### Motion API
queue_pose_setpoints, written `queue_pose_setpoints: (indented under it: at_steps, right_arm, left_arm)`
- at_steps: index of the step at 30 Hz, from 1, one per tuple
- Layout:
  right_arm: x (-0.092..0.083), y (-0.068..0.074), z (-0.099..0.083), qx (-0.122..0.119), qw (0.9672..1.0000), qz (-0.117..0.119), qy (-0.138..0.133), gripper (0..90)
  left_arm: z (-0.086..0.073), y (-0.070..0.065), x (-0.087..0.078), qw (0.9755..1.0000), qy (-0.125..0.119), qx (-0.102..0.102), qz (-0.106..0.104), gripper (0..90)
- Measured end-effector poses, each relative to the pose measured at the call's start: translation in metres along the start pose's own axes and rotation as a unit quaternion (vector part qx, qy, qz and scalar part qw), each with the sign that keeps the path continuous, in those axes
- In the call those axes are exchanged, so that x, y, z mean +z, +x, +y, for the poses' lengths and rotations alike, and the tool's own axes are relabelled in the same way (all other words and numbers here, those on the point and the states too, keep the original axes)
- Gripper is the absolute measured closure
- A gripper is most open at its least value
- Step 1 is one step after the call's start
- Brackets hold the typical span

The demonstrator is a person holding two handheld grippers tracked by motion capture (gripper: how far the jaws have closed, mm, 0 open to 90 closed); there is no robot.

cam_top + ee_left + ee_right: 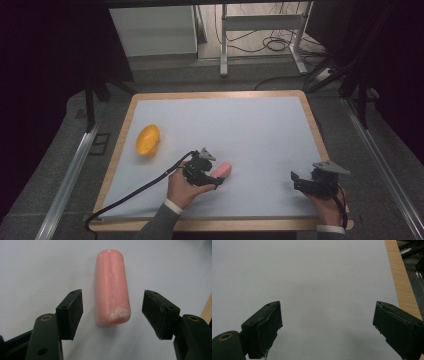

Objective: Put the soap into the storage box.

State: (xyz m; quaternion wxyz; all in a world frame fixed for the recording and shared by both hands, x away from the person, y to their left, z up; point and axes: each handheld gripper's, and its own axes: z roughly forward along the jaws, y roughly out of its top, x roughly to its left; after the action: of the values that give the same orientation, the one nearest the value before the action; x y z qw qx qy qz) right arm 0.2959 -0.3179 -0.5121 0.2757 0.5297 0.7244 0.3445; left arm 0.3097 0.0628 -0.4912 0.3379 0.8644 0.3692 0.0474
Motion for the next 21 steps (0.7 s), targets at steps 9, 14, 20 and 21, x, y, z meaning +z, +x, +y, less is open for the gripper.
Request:
queue_pose_setpoints:
  at_steps: [9, 14, 20, 21]
  right_arm:
    - [-0.002, 0.001, 0.001, -0.003, 0.9999, 0.001, -0.013, 8.5]
    - [-0.001, 0.002, 0.001, -0.005, 0.9999, 0.003, -0.011, 8.5]
    - [-0.001, 0.000, 0.000, -0.002, 0.9999, -0.002, -0.014, 8.6]
    - [-0.002, 0.000, 0.001, -0.001, 0.9999, -0.002, -0.015, 8.7]
  left_arm:
    - [0.010, -0.003, 0.006, 0.9998, 0.014, 0.013, 0.006, 33.5]
    - [0.015, -0.007, 0.012, 0.9995, 0.022, 0.021, 0.011, 33.8]
    - [0.018, -0.002, 0.023, 0.9992, 0.035, 0.009, 0.016, 38.0]
    - [0.017, -0.003, 0.025, 0.9993, 0.034, 0.009, 0.015, 39.2]
